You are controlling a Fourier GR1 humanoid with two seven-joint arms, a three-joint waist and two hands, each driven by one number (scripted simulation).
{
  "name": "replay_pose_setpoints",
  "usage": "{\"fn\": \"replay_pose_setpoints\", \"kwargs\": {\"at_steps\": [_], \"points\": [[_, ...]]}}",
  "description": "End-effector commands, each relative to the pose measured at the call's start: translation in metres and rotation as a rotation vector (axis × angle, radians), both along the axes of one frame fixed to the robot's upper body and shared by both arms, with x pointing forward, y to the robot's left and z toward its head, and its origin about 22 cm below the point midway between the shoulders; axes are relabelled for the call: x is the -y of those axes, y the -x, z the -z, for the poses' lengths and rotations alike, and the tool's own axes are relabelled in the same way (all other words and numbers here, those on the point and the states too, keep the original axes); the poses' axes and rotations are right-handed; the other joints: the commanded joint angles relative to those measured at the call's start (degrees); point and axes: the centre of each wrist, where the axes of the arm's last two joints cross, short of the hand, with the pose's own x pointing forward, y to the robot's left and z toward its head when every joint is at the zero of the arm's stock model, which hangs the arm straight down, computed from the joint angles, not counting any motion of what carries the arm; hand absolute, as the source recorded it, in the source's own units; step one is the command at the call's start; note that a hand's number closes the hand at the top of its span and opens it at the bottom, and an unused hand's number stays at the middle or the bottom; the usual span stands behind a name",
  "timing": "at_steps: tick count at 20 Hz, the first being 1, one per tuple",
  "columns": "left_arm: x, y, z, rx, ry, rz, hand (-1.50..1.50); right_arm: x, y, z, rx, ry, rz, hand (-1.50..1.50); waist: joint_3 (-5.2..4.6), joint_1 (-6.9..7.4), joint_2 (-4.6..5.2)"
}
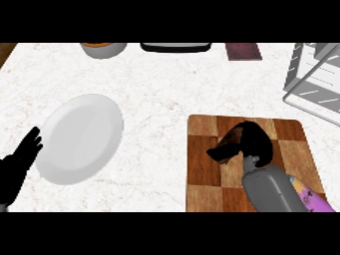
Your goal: Pick the sweet potato from the cutting board and place it in the tiered basket
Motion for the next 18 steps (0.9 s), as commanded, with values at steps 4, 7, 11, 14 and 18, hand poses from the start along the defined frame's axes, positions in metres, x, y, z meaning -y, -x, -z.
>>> {"fn": "replay_pose_setpoints", "kwargs": {"at_steps": [4,7,11,14,18], "points": [[0.001,0.0,0.002,-0.015,0.005,-0.029,0.0,-0.011,0.009,-0.025,0.085,0.048,0.069,1.5,0.7,0.04,0.69],[0.003,-0.017,-0.001,0.0,0.0,0.007,0.0,-0.028,-0.005,-0.039,0.133,0.09,0.051,1.5,0.7,0.14,0.77],[0.007,-0.011,-0.004,-0.002,0.006,0.061,0.0,-0.086,-0.056,-0.094,0.241,0.199,-0.066,1.5,0.69,3.81,1.31],[0.01,-0.012,0.005,-0.006,-0.006,0.053,0.0,-0.113,-0.072,-0.114,0.282,0.317,-0.07,1.5,0.63,3.56,1.37],[-0.003,-0.019,0.001,-0.006,0.009,0.023,0.0,-0.127,-0.075,-0.136,0.413,0.368,-0.019,1.5,0.62,1.57,1.03]]}}
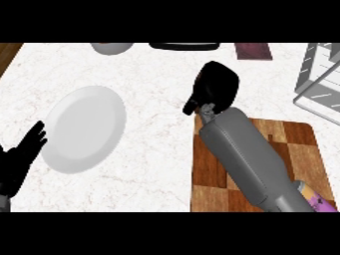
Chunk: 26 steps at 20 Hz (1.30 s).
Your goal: Pick the sweet potato from the cutting board and place it in the tiered basket
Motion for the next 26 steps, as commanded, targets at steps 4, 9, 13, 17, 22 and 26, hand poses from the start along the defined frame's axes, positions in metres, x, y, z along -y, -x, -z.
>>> {"fn": "replay_pose_setpoints", "kwargs": {"at_steps": [4,9,13,17,22,26], "points": [[-0.011,0.013,0.008,-0.01,0.01,-0.033,0.0,-0.018,-0.011,-0.069,0.249,0.069,0.184,1.5,-0.02,-1.84,-0.52],[0.0,0.009,0.006,0.004,-0.01,-0.045,0.0,0.009,-0.036,-0.102,0.328,0.102,0.232,1.5,0.05,-1.56,-0.23],[-0.009,0.008,0.002,-0.004,-0.006,-0.022,0.0,0.011,-0.031,-0.12,0.378,0.028,0.233,1.5,0.04,-1.91,-0.31],[-0.004,0.005,-0.004,-0.007,0.001,-0.037,0.0,0.071,-0.053,-0.131,0.431,0.023,0.274,1.5,0.07,-1.65,-0.19],[0.006,0.01,0.013,-0.003,-0.002,-0.027,0.0,0.117,-0.073,-0.119,0.477,0.053,0.267,1.5,0.05,-1.39,0.02],[-0.003,0.0,0.003,0.004,-0.023,-0.018,0.0,0.171,-0.087,-0.115,0.495,0.087,0.296,1.5,0.06,-0.98,0.29]]}}
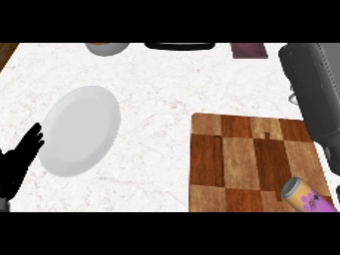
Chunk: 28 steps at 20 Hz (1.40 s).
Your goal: Pick the sweet potato from the cutting board and place it in the tiered basket
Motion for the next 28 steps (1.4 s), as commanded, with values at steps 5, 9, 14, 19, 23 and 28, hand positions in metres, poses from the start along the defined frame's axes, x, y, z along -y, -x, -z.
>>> {"fn": "replay_pose_setpoints", "kwargs": {"at_steps": [5,9,14,19,23,28], "points": [[0.009,0.006,0.007,0.009,0.007,0.011,0.0,0.075,-0.011,-0.017,0.21,-0.157,-0.009,1.5,0.13,1.29,0.55],[0.011,-0.011,-0.009,0.003,0.01,0.041,0.0,0.111,-0.015,-0.009,0.229,-0.157,-0.033,1.5,0.11,1.5,0.67],[0.004,-0.006,-0.006,0.015,-0.007,0.028,0.0,0.151,-0.012,-0.015,0.218,-0.168,-0.032,1.5,0.09,2.01,0.83],[0.006,-0.014,-0.012,0.047,-0.012,0.041,0.0,0.184,-0.002,0.011,-0.052,0.258,0.05,1.5,-0.46,2.45,1.91],[0.016,-0.015,-0.006,0.02,0.006,0.052,0.0,0.2,0.003,-0.019,-0.16,0.374,0.095,1.5,-0.1,2.94,1.34],[0.019,-0.02,-0.011,0.03,0.003,0.071,0.0,0.206,0.005,-0.032,-0.245,0.485,0.074,1.5,0.05,3.49,1.47]]}}
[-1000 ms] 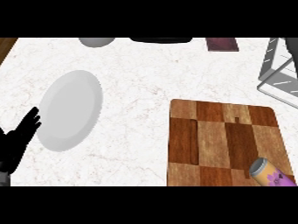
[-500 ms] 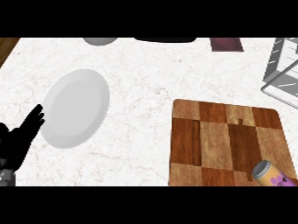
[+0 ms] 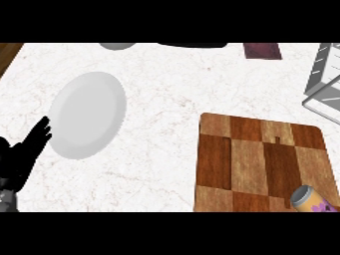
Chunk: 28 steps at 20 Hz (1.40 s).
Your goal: Pick the sweet potato from the cutting board and place it in the tiered basket
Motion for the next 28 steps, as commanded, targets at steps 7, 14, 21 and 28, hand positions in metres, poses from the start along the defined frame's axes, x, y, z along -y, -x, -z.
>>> {"fn": "replay_pose_setpoints", "kwargs": {"at_steps": [7,14,21,28], "points": [[-0.007,0.008,0.003,-0.009,0.005,0.018,0.0,0.022,0.011,-0.028,-0.169,0.146,0.004,1.5,0.11,0.86,-0.04],[0.005,-0.004,-0.002,-0.001,0.004,0.009,0.0,0.029,0.012,-0.023,-0.294,0.002,0.046,1.5,0.16,0.17,-0.07],[0.011,0.005,0.005,-0.001,0.007,0.012,0.0,0.041,0.017,0.014,-0.513,-0.175,0.276,-1.5,0.17,0.84,0.1],[0.013,0.002,0.005,-0.002,0.017,0.001,0.0,0.051,0.023,0.015,-0.293,-0.295,0.216,-1.5,0.27,0.1,0.05]]}}
